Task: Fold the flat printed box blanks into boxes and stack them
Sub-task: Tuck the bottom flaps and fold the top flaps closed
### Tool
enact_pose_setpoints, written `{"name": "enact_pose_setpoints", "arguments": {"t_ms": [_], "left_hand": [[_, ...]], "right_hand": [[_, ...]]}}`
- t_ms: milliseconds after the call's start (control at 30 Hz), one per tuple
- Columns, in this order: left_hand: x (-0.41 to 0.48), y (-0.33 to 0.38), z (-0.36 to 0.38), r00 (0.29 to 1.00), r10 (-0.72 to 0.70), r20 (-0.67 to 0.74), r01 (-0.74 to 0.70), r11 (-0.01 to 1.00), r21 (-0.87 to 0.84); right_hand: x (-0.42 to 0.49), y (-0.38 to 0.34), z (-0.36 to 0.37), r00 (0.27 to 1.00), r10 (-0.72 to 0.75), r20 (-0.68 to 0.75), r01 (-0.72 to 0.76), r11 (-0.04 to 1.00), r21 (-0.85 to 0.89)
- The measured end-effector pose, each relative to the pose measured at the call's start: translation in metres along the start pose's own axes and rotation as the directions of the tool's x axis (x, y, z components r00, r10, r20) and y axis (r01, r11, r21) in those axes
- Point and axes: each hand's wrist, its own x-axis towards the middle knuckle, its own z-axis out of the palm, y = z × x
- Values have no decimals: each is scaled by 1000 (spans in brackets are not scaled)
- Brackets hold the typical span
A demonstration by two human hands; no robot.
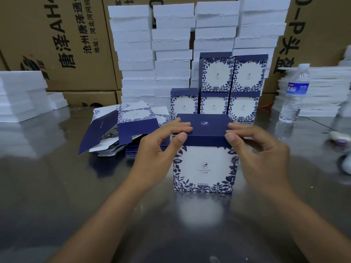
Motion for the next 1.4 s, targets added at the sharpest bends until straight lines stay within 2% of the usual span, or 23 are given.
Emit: {"name": "enact_pose_setpoints", "arguments": {"t_ms": [133,333,467,600,700,800,900,1000,1167,1267,1400], "left_hand": [[-1,-1,0,999,-35,-26,34,999,-36],[0,-3,0,999,-44,-21,43,998,-51],[1,-8,-7,993,-75,-94,67,994,-89],[2,-12,-13,980,-124,-155,102,985,-141],[0,-11,-10,975,-127,-181,99,983,-155],[-5,-13,-4,953,-233,-193,186,954,-235],[-10,-14,3,951,-269,-152,223,939,-262],[-12,-10,10,967,-234,-96,210,954,-216],[-24,-2,26,982,-131,136,147,983,-111],[-31,-2,38,951,-142,276,187,971,-147],[-34,0,44,917,-158,365,235,956,-177]], "right_hand": [[2,1,2,1000,-9,12,9,1000,-8],[-2,6,-3,999,37,-21,-35,996,83],[3,17,-15,992,97,-83,-90,992,91],[0,18,-11,993,74,-88,-67,995,74],[-3,17,-6,995,92,-37,-89,993,75],[-8,16,-5,987,101,122,-101,995,-10],[-13,18,-4,964,58,261,8,969,-245],[-15,19,-3,958,47,281,55,937,-345],[-18,13,1,967,169,191,-64,886,-460],[-19,16,1,971,225,86,-158,863,-481],[-21,19,2,947,320,5,-277,825,-493]]}}
